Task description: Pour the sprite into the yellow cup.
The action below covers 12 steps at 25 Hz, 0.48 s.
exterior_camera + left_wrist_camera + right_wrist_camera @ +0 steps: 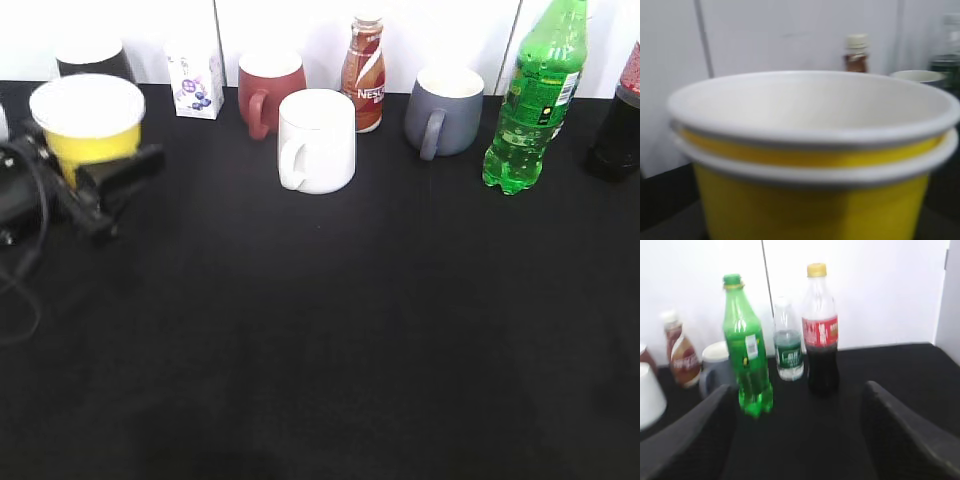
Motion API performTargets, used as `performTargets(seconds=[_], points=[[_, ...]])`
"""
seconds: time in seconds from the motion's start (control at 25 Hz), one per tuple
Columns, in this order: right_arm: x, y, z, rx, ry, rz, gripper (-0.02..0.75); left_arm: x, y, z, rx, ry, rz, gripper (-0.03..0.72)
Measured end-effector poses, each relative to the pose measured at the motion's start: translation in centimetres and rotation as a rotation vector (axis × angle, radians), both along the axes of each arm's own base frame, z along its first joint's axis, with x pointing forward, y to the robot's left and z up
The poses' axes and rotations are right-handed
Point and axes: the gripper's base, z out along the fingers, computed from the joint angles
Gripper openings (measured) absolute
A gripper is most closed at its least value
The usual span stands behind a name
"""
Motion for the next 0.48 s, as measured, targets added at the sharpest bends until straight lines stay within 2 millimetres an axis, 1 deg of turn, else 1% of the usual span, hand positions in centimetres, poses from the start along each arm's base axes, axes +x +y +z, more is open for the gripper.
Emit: performTargets(seconds=[0.08,0.16,0.28,0.36,0.4,0.48], points=[[2.5,-0.2,0.1,-0.015,0.006,-0.011,0.585,-0.4,-0.3,0.0,0.004,0.01,-0.045,0.447],[5.2,0.0,-0.3,-0.129,0.019,0.008,0.585,-0.5,-0.4,-0.1,-0.001,0.023,-0.061,0.447],[8.9,0.2,-0.9,-0.209,0.108,0.057,0.585,-0.6,-0.4,-0.1,0.002,0.023,-0.07,0.447],[11.0,0.3,-1.3,-0.18,0.141,0.079,0.585,-0.6,-0.4,-0.1,0.002,0.023,-0.07,0.447],[11.6,0.5,-1.3,-0.158,0.12,0.091,0.585,-0.6,-0.4,-0.1,0.002,0.023,-0.07,0.447],[13.2,0.6,-2.5,-0.131,0.132,0.113,0.585,-0.6,-0.4,-0.1,0.002,0.024,-0.07,0.447]])
